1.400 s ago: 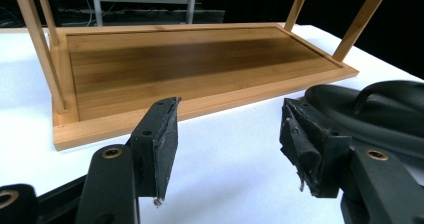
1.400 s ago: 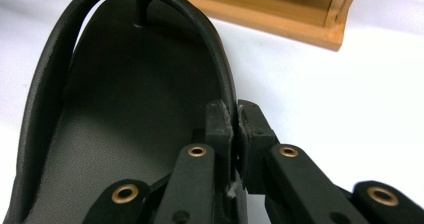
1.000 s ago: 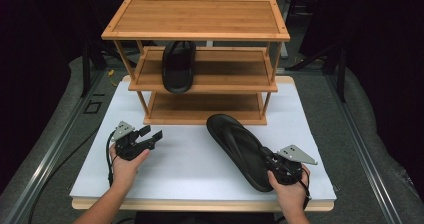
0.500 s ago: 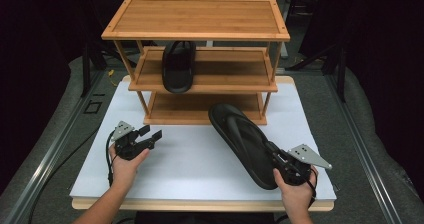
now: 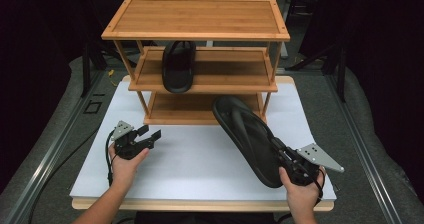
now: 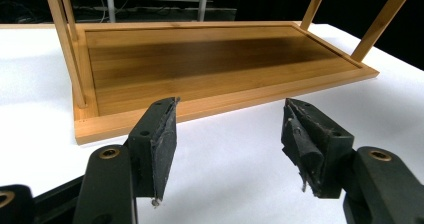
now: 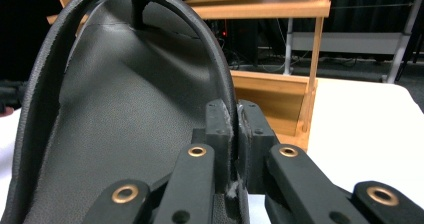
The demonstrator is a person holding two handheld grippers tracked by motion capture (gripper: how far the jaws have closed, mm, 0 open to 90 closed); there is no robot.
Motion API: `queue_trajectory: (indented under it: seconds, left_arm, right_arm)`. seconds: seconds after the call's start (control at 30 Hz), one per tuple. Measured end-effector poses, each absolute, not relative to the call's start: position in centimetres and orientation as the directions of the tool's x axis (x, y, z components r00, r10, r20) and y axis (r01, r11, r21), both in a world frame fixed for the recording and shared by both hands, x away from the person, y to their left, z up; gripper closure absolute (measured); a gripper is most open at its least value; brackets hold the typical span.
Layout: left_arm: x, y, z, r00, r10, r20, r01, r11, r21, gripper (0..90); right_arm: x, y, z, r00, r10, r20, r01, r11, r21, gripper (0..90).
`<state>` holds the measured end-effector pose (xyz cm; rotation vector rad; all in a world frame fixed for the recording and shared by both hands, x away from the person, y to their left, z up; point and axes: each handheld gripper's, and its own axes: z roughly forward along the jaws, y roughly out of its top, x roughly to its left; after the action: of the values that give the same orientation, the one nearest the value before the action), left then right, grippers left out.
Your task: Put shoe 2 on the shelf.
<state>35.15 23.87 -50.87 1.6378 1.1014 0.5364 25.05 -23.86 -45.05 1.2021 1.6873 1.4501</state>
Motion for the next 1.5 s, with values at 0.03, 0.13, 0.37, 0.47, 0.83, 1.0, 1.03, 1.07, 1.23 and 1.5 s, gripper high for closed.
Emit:
queue_trajectory:
  seconds: [0.03, 0.13, 0.37, 0.47, 0.83, 1.0, 1.03, 1.07, 1.23, 1.5]
  left_arm:
    - [35.1, 23.8, -50.9, 0.477, 0.862, -0.173, 0.395, -0.034, 0.918, 39.1]
    - [35.1, 23.8, -50.9, 0.476, 0.863, -0.170, 0.395, -0.036, 0.918, 39.1]
    - [35.1, 23.8, -51.0, 0.478, 0.861, -0.174, 0.397, -0.035, 0.917, 39.2]
    - [35.1, 23.8, -51.0, 0.478, 0.861, -0.174, 0.398, -0.035, 0.917, 39.2]
    - [35.2, 23.8, -51.1, 0.474, 0.863, -0.176, 0.404, -0.036, 0.914, 39.2]
    - [35.3, 23.8, -51.1, 0.472, 0.864, -0.177, 0.406, -0.034, 0.913, 39.2]
    - [35.3, 23.9, -51.1, 0.474, 0.862, -0.181, 0.405, -0.031, 0.914, 39.2]
    - [35.3, 23.9, -51.2, 0.471, 0.863, -0.182, 0.407, -0.029, 0.913, 39.2]
    - [35.3, 24.1, -51.2, 0.464, 0.866, -0.188, 0.410, -0.022, 0.912, 39.2]
    - [35.5, 24.3, -51.3, 0.460, 0.866, -0.197, 0.417, -0.015, 0.909, 39.2]
  right_arm:
    - [25.1, -23.9, -44.9, -0.404, 0.907, 0.116, 0.244, -0.015, 0.970, 84.8]
    - [25.2, -23.8, -44.3, -0.406, 0.906, 0.120, 0.234, -0.023, 0.972, 84.9]
    - [26.4, -23.7, -42.4, -0.402, 0.907, 0.124, 0.208, -0.042, 0.977, 84.8]
    - [27.4, -23.4, -41.6, -0.400, 0.909, 0.117, 0.198, -0.039, 0.979, 84.9]
    - [31.3, -22.1, -38.9, -0.390, 0.916, 0.098, 0.181, -0.029, 0.983, 84.9]
    - [33.2, -21.2, -37.7, -0.388, 0.919, 0.074, 0.181, -0.003, 0.983, 84.9]
    - [33.6, -20.9, -37.6, -0.383, 0.921, 0.066, 0.179, 0.004, 0.984, 84.9]
    - [34.0, -20.7, -37.4, -0.383, 0.922, 0.065, 0.185, 0.007, 0.983, 84.8]
    - [36.2, -19.7, -36.6, -0.362, 0.930, 0.067, 0.194, 0.005, 0.981, 84.8]
    - [39.3, -18.1, -35.8, -0.331, 0.939, 0.091, 0.209, -0.022, 0.978, 84.8]
